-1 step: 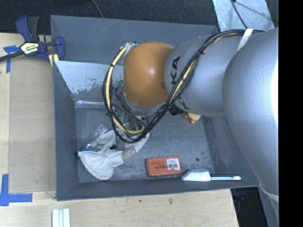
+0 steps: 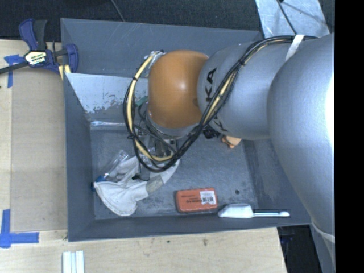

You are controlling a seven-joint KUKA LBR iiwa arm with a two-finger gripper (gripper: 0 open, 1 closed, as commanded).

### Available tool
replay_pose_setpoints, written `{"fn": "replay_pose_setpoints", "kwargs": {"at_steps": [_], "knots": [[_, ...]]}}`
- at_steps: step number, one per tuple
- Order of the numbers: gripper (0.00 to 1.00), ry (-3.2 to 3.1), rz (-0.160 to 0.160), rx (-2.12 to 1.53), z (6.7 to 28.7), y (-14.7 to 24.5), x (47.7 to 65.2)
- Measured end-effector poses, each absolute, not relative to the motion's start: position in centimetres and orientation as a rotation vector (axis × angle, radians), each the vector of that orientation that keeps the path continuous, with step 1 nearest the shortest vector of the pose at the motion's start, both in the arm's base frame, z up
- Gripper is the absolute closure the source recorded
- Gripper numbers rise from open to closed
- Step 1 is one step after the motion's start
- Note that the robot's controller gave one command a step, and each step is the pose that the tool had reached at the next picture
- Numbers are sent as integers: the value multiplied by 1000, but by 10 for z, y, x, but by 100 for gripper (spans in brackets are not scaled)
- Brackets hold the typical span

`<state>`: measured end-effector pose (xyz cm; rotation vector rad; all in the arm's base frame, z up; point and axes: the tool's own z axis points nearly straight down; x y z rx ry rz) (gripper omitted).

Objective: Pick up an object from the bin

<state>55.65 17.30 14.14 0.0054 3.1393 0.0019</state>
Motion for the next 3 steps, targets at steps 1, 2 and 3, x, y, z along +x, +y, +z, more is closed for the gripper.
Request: {"fn": "replay_pose_setpoints", "kwargs": {"at_steps": [1,2,3], "knots": [[100,3131,2,-227,72,196,549],[100,3131,2,-227,72,196,549],[100,3132,-1,-249,99,197,547]]}}
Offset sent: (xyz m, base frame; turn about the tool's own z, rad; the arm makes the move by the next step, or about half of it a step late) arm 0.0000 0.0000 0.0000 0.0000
